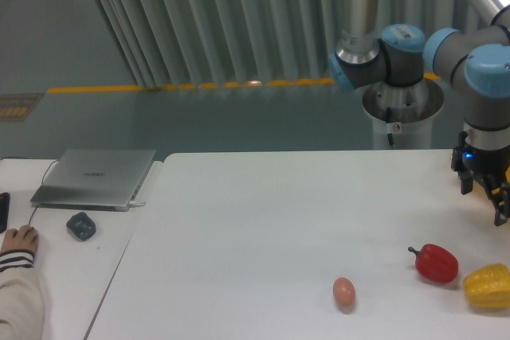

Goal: Place the triangular bread in the basket

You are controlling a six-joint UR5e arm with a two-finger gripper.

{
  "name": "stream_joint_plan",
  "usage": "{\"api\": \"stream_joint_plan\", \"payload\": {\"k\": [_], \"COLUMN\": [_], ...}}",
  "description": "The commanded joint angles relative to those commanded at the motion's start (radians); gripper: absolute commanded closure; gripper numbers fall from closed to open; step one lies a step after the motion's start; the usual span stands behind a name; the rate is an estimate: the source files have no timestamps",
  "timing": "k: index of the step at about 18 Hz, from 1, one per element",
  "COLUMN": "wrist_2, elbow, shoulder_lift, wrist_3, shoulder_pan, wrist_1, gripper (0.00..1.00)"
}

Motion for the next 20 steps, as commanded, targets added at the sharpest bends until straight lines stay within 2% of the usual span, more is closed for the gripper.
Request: {"api": "stream_joint_plan", "payload": {"k": [3,8,11,17,20], "wrist_2": [0.088,0.076,0.037,-0.078,-0.099], "elbow": [0.0,0.012,0.024,0.028,0.023], "shoulder_lift": [0.0,0.006,0.011,0.055,0.055], "wrist_3": [0.078,0.114,0.141,0.129,0.143], "shoulder_pan": [0.032,0.106,0.153,0.173,0.209], "wrist_1": [-0.009,-0.011,-0.02,-0.04,-0.054], "gripper": [0.0,0.0,0.0,0.0,0.0]}}
